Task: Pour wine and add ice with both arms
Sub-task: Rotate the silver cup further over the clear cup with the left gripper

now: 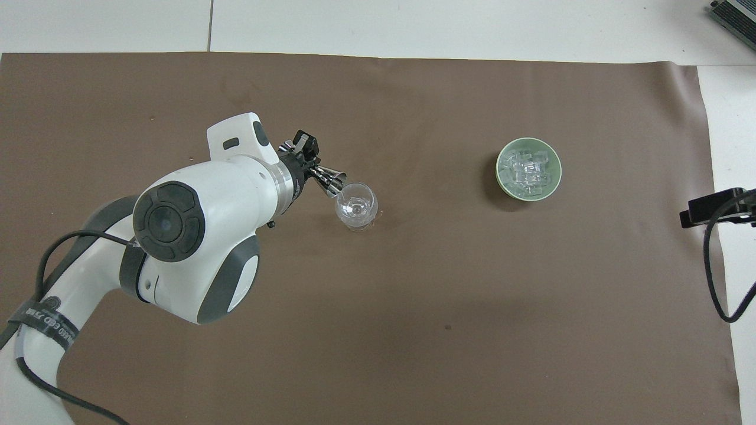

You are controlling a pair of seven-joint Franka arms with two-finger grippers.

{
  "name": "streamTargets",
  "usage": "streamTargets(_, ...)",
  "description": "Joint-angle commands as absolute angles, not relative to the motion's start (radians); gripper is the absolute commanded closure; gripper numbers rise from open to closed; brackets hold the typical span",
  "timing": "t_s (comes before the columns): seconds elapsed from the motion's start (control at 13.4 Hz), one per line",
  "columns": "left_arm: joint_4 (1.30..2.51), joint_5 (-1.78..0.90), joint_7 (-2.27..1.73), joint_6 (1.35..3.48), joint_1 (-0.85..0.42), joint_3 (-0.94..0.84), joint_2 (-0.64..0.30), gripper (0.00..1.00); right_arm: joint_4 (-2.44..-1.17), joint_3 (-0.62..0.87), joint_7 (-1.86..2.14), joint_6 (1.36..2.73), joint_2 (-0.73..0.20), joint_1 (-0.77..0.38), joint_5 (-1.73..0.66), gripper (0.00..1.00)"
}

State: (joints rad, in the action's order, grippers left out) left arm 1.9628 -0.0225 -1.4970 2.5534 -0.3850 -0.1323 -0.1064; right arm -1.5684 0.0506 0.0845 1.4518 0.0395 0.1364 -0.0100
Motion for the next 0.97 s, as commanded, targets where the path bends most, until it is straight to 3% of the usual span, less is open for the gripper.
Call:
streamTargets(0.0,1.927,0.02,-1.546,2.517,-0.403,-0.123,-0.112,1.0,-1.572,0.054,0.095,1.445,0.051,0.143,-0.014,0.0)
streamTargets(0.9,1.921,0.064,-1.548,2.497,-0.408,-0.124,-0.115,1.0,-1.572,0.054,0.097,1.447,0.051,0.143,-0.014,0.0)
